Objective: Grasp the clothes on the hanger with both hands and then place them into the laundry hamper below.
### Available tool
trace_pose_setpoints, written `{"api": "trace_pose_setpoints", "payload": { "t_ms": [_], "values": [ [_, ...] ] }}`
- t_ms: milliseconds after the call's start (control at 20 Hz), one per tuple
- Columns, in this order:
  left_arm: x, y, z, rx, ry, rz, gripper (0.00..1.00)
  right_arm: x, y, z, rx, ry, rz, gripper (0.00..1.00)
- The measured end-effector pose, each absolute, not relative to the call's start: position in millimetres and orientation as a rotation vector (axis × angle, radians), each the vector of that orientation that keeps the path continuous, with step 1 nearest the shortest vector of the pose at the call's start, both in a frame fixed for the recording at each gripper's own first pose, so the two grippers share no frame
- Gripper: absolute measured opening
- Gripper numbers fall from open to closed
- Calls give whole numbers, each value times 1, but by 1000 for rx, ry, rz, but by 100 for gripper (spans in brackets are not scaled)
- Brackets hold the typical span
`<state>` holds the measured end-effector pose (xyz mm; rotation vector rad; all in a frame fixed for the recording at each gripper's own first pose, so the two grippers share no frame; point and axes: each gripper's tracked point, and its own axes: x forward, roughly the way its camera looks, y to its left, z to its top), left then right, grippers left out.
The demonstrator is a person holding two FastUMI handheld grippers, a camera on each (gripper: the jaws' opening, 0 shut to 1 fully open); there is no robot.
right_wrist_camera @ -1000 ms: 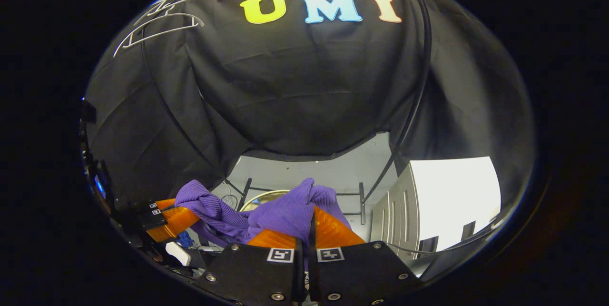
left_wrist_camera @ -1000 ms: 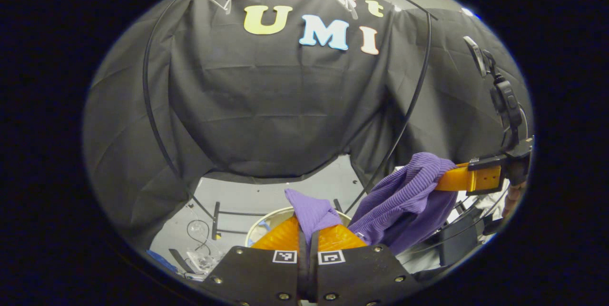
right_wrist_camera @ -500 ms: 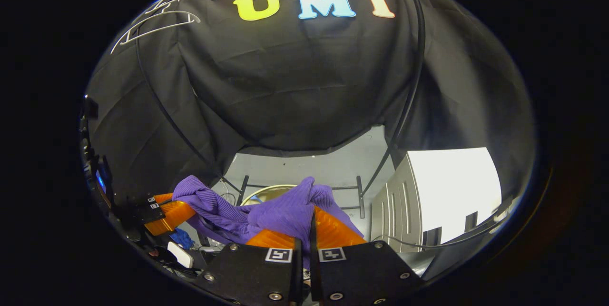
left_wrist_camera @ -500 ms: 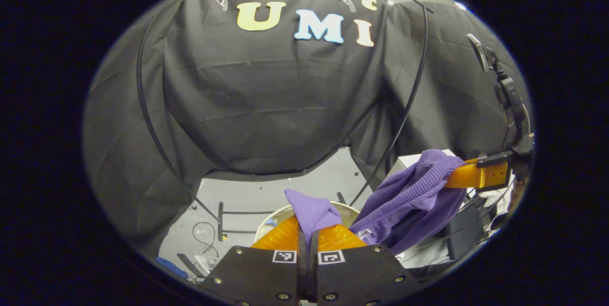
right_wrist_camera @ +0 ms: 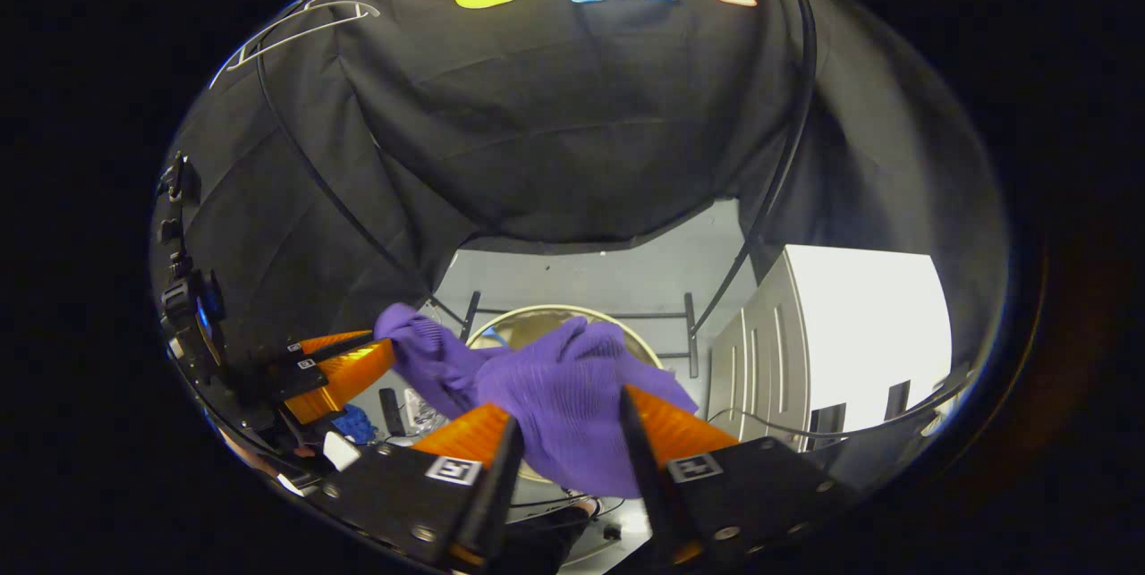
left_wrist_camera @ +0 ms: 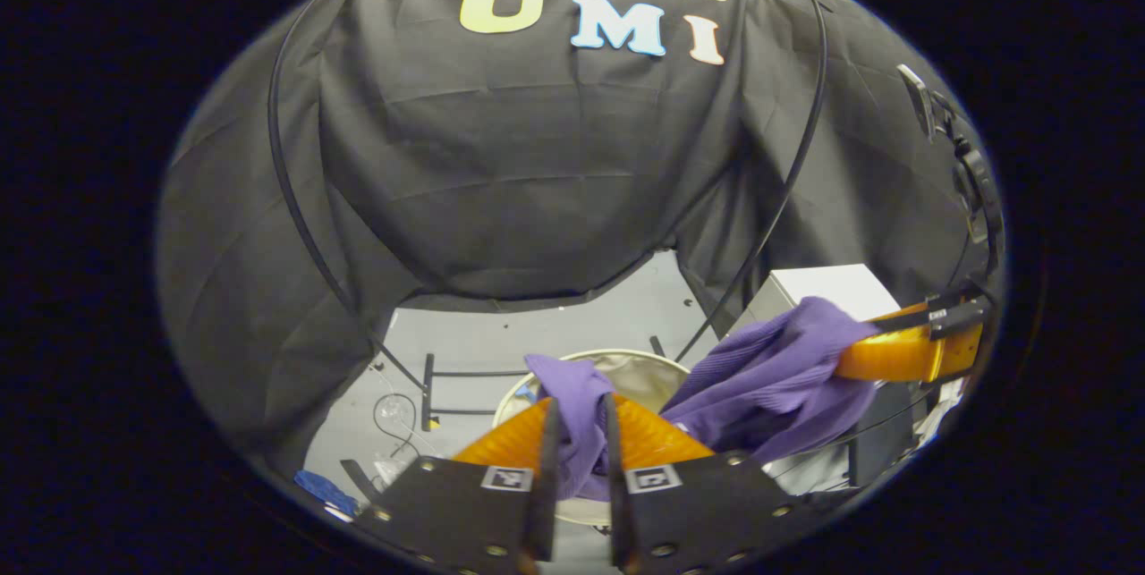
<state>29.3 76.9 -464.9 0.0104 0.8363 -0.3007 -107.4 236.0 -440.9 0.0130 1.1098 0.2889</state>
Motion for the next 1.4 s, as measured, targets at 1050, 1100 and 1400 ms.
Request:
{"api": "trace_pose_setpoints", "payload": {
  "t_ms": [1050,1100,1400],
  "values": [
    [97,128,-229,46,465,-125,100,-27,89,-226,14,508,-36,96],
    [104,126,-202,39,422,-126,100,-21,85,-206,17,459,-47,91],
    [126,125,-38,-11,140,-144,100,-1,57,-77,10,145,-121,95]
  ]
}}
